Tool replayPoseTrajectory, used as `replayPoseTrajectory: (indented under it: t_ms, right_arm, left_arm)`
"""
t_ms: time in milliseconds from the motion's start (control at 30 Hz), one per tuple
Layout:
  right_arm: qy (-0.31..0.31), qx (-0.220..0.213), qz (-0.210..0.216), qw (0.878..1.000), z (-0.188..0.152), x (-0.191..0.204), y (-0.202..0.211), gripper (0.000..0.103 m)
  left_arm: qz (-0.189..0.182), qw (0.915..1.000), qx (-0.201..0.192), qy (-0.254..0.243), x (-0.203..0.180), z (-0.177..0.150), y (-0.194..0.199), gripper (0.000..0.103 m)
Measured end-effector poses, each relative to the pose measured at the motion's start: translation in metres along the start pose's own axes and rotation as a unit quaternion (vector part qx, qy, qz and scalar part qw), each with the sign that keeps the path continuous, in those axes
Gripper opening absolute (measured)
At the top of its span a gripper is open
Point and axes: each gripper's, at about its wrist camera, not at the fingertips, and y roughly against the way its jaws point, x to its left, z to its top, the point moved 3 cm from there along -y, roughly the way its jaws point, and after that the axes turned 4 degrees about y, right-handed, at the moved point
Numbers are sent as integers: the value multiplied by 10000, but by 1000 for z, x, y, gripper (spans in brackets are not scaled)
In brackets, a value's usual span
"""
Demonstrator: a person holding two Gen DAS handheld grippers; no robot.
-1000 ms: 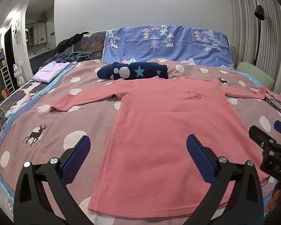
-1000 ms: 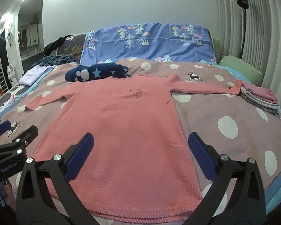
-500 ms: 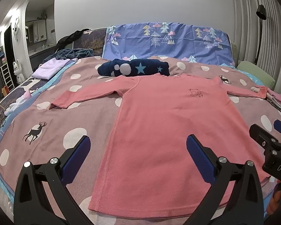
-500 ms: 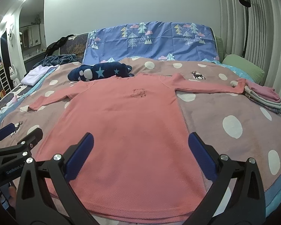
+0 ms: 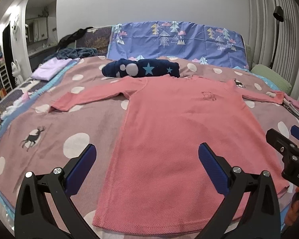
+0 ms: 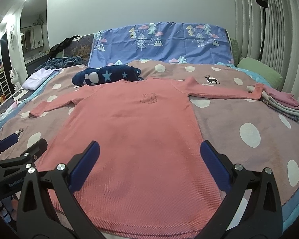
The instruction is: Fold small clothes
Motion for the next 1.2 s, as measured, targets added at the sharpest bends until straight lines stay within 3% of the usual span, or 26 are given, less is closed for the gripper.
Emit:
replayPoseTrajectory:
  t_ms: [233, 500, 633, 800, 867, 933, 1000, 1200]
  right_arm:
    - [29, 87, -117, 9999, 1, 1, -10, 101]
    - [174, 181, -358, 9990, 10, 3, -28, 101]
    - [336, 225, -501, 9979, 18, 7, -41, 101]
    - [588, 275, -549, 9964, 27, 18, -58, 101]
    - [739, 327, -457, 9957, 32, 23, -68, 101]
    - [842, 316, -362, 9953, 36, 24, -75, 101]
    - [1034, 278, -401, 9934, 41, 25, -84, 101]
    - [1465, 425, -585, 9866, 56, 27, -124, 101]
  left_arm:
    - [-533, 9960, 385, 600, 26, -1, -22, 102]
    - [-457, 9958, 287, 744, 55, 6, -35, 99]
    - [-521, 9945, 196, 889, 82, 18, -48, 80]
    - [-174, 9917, 361, 1220, 134, 27, -81, 57]
    - [-213, 9843, 526, 1672, 168, 29, -101, 43]
    - [-260, 9772, 706, 1983, 194, 26, -116, 36]
    - [-276, 9701, 826, 2267, 224, 27, -130, 34]
    - [-248, 9475, 674, 3116, 302, 40, -162, 37]
